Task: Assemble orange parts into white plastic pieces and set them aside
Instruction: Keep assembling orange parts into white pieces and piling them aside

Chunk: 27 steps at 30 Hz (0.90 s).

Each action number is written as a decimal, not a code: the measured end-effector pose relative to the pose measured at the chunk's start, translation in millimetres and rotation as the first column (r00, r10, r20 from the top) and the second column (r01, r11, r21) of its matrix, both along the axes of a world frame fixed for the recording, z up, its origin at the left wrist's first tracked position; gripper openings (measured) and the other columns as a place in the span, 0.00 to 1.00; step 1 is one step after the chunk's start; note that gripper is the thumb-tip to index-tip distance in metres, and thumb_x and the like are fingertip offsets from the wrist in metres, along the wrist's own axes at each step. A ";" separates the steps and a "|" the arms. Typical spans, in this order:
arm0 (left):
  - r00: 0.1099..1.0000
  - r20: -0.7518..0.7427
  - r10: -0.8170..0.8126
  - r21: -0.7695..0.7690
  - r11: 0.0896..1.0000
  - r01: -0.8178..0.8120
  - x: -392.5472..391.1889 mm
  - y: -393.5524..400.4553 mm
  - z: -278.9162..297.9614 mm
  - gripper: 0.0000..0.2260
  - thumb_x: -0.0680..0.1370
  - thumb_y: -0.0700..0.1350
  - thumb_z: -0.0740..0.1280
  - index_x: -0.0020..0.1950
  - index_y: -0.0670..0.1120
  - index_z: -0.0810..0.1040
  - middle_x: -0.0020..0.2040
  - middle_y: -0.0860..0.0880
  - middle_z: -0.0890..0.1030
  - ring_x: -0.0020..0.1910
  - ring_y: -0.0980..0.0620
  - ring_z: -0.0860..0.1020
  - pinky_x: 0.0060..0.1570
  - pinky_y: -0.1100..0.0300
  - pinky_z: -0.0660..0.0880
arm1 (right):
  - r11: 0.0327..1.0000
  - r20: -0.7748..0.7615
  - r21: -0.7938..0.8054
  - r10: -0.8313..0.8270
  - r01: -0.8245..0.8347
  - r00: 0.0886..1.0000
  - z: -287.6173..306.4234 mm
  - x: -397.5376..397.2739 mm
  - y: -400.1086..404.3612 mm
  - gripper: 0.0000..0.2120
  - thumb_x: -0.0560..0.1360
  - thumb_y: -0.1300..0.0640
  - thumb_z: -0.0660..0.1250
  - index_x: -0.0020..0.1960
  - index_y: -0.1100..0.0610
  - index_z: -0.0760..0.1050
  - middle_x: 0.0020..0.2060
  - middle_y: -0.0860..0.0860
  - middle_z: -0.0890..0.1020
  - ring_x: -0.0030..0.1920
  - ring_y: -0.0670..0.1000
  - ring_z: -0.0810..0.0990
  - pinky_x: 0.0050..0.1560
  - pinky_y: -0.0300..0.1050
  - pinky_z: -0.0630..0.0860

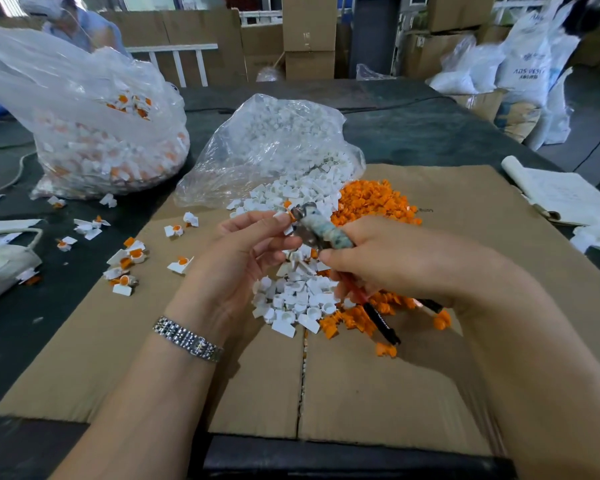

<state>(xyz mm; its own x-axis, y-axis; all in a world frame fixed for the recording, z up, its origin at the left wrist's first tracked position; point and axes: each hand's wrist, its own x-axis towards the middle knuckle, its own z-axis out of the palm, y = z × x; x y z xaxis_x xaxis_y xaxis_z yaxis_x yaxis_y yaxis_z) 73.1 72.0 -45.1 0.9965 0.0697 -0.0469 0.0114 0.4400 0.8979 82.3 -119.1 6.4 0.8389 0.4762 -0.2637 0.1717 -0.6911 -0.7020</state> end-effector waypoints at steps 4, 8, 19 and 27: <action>1.000 -0.001 0.019 0.037 0.999 -0.019 0.5 0.3 -1.4 0.06 0.70 0.39 0.76 0.44 0.41 0.83 0.41 0.44 0.86 0.37 0.51 0.86 0.31 0.66 0.78 | 0.999 0.065 -0.030 0.013 -0.011 0.998 -3.1 -4.9 3.4 0.16 0.83 0.47 0.60 0.46 0.60 0.73 0.40 0.60 0.83 0.35 0.46 0.85 0.47 0.56 0.81; 0.999 -0.003 0.034 0.102 0.994 -0.034 0.2 -0.5 -2.7 0.07 0.71 0.38 0.76 0.35 0.47 0.86 0.39 0.44 0.86 0.37 0.51 0.86 0.32 0.66 0.78 | 0.997 0.167 -0.077 0.011 0.002 0.986 -10.3 -10.9 11.3 0.19 0.83 0.43 0.57 0.42 0.56 0.70 0.34 0.57 0.74 0.29 0.52 0.74 0.37 0.50 0.70; 0.999 -0.038 0.039 0.054 0.998 -0.037 3.1 0.0 -6.2 0.01 0.70 0.37 0.75 0.38 0.41 0.86 0.38 0.41 0.85 0.38 0.50 0.86 0.36 0.66 0.81 | 0.986 0.332 -0.087 -0.107 0.144 0.937 -22.6 -13.9 21.4 0.20 0.82 0.42 0.59 0.37 0.53 0.66 0.30 0.50 0.72 0.24 0.47 0.68 0.17 0.33 0.61; 0.986 0.039 0.165 0.172 0.971 -0.169 -0.8 6.2 -2.0 0.01 0.78 0.38 0.72 0.48 0.41 0.82 0.38 0.47 0.85 0.37 0.51 0.85 0.37 0.64 0.81 | 0.995 0.054 0.004 -0.099 0.099 0.994 -1.4 -3.7 -4.1 0.28 0.80 0.36 0.60 0.47 0.63 0.77 0.34 0.54 0.85 0.33 0.52 0.81 0.38 0.50 0.77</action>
<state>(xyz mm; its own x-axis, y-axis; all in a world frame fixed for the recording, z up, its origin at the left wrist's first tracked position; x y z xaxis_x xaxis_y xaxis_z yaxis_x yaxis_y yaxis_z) 72.3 78.2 -47.1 0.9708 0.2399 0.0051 -0.0719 0.2709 0.9599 78.6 -123.2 5.0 0.8949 0.3903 -0.2162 0.1399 -0.7056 -0.6946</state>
